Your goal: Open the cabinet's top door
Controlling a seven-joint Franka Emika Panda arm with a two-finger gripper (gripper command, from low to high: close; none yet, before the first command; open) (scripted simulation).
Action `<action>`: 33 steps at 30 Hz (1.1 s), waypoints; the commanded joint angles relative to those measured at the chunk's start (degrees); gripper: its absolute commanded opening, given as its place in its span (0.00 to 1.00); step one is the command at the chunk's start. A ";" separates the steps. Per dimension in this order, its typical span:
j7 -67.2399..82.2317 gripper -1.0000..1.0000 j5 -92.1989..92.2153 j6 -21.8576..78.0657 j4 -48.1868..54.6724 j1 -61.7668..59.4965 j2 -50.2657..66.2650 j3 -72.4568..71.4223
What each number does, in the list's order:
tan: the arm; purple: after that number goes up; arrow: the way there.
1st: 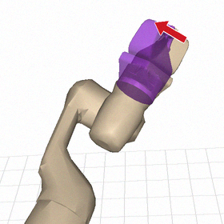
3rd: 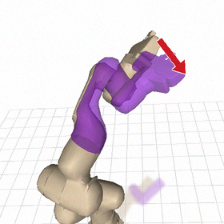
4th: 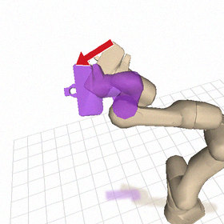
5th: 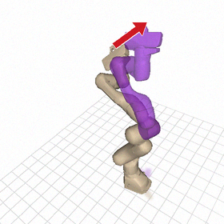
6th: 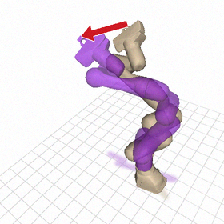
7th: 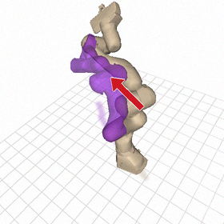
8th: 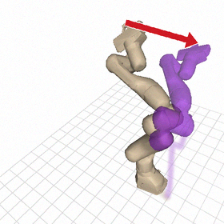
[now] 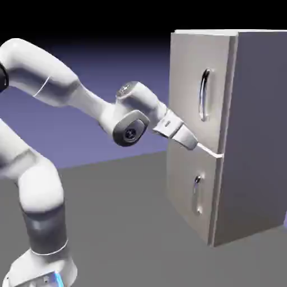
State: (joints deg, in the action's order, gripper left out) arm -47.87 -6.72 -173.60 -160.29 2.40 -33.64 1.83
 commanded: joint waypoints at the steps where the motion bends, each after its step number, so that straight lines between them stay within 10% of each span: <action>1: -2.01 0.50 -2.50 0.15 0.26 0.63 -0.37 0.68; 33: -66.24 0.50 -82.25 4.96 8.66 20.92 -12.06 22.43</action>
State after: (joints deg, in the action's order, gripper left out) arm -114.10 -88.97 -168.65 -151.63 23.31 -45.71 24.26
